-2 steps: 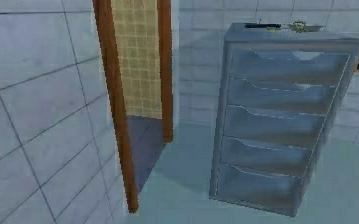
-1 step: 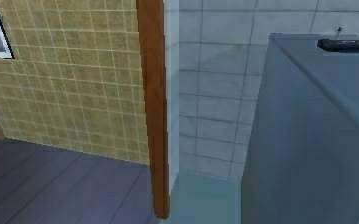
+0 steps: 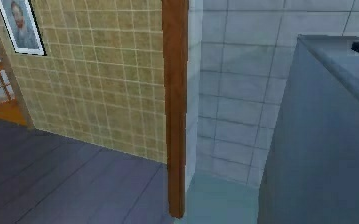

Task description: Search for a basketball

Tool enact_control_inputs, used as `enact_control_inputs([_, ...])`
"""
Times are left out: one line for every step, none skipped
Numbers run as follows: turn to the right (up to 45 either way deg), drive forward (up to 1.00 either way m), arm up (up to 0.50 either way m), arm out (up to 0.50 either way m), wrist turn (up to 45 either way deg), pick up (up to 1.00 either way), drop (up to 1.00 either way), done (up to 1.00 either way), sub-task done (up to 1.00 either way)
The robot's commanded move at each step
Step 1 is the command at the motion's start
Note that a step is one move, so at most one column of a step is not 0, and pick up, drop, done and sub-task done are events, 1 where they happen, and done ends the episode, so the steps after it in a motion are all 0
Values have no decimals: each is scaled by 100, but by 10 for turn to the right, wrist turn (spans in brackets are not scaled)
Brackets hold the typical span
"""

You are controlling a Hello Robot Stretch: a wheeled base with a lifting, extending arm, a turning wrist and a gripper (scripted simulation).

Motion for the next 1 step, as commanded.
enact_control_inputs([-30,0,0,0,0,0,0,0,0])
